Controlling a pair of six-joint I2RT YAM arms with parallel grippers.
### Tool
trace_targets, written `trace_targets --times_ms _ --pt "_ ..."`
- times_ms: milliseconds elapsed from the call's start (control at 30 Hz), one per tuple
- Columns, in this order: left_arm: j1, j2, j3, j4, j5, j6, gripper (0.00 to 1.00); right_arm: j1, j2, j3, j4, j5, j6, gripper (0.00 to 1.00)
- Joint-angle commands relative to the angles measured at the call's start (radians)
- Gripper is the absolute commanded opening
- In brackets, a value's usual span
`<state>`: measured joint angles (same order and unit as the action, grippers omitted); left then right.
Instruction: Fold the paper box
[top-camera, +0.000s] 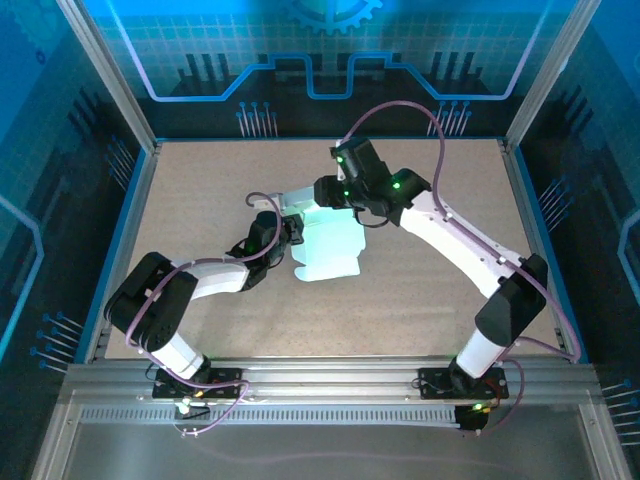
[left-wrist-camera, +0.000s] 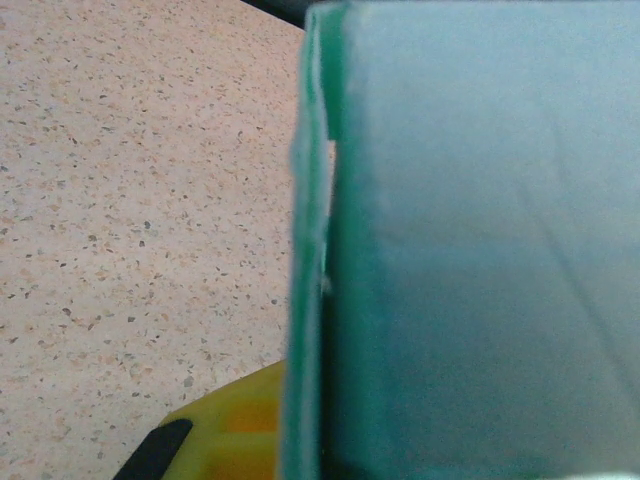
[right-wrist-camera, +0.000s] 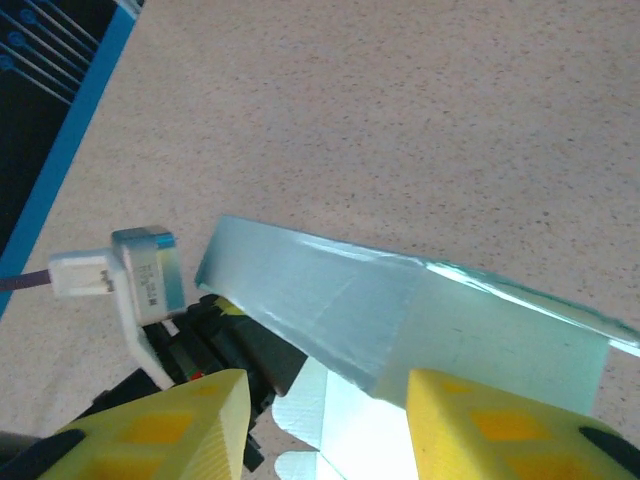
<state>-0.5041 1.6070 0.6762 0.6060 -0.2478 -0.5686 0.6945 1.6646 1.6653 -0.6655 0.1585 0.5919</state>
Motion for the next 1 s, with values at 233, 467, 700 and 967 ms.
trace_targets --times_ms 233,467,700,967 --pt "-0.015 -0.053 -0.02 0.014 -0.016 0.025 0.0 -0.021 0.071 0.076 -0.068 0.006 0.1 0.36" --pt "-0.017 -0.047 -0.013 0.008 -0.012 0.028 0.0 -0.02 0.06 0.074 -0.068 0.008 0.101 0.21" --pt "-0.017 -0.04 0.0 -0.028 -0.015 0.023 0.0 -0.015 0.024 0.067 -0.081 0.019 0.059 0.34" --pt "-0.01 -0.011 0.055 -0.145 0.026 -0.003 0.0 -0.014 -0.143 -0.064 0.021 -0.032 -0.13 0.65"
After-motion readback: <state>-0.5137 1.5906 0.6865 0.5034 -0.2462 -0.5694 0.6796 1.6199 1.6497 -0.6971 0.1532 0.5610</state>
